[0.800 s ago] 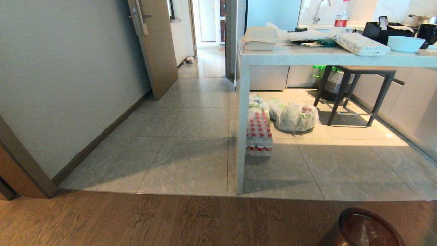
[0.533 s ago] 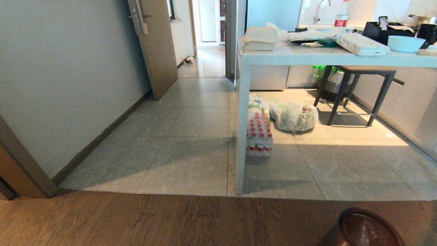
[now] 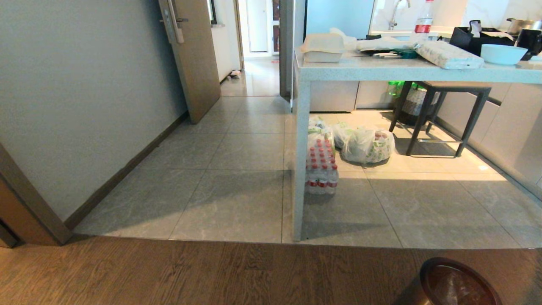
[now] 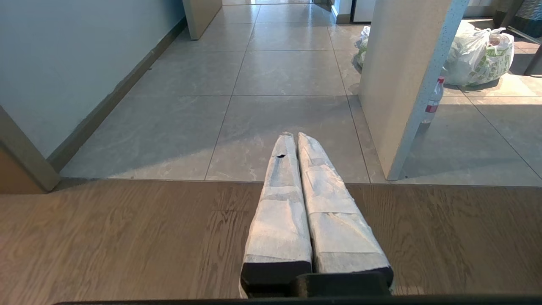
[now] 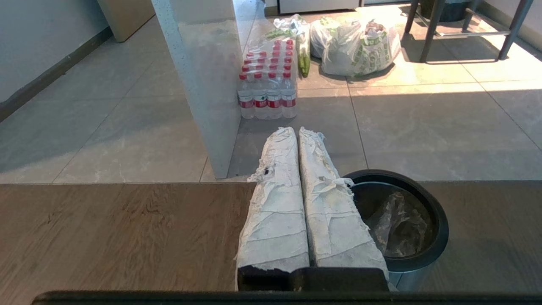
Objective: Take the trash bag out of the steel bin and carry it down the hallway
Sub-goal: Place the outer trash can on the ground
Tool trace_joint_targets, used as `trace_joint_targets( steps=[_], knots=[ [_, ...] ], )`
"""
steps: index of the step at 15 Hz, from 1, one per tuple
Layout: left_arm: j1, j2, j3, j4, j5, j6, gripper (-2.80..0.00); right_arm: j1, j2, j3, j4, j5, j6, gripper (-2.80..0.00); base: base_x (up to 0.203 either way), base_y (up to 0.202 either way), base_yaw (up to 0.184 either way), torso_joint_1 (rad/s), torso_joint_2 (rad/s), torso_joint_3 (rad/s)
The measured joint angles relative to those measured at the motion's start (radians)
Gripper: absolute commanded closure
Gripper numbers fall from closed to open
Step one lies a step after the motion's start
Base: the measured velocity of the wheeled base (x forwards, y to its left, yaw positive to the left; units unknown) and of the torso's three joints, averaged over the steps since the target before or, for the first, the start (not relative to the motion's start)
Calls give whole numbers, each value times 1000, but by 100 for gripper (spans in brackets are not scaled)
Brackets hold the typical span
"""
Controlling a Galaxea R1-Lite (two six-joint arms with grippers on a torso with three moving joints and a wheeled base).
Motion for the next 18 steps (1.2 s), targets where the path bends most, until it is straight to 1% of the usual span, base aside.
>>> trace_joint_targets(
  steps=[11,18],
  knots=[
    [0,0,0,0,0,-1,0,0,0,0,0,0,-1,0,0,0,0,0,1,-3],
    [0,0,0,1,0,-3,0,0,0,0,0,0,-1,0,0,0,0,4,3,-167]
  ],
)
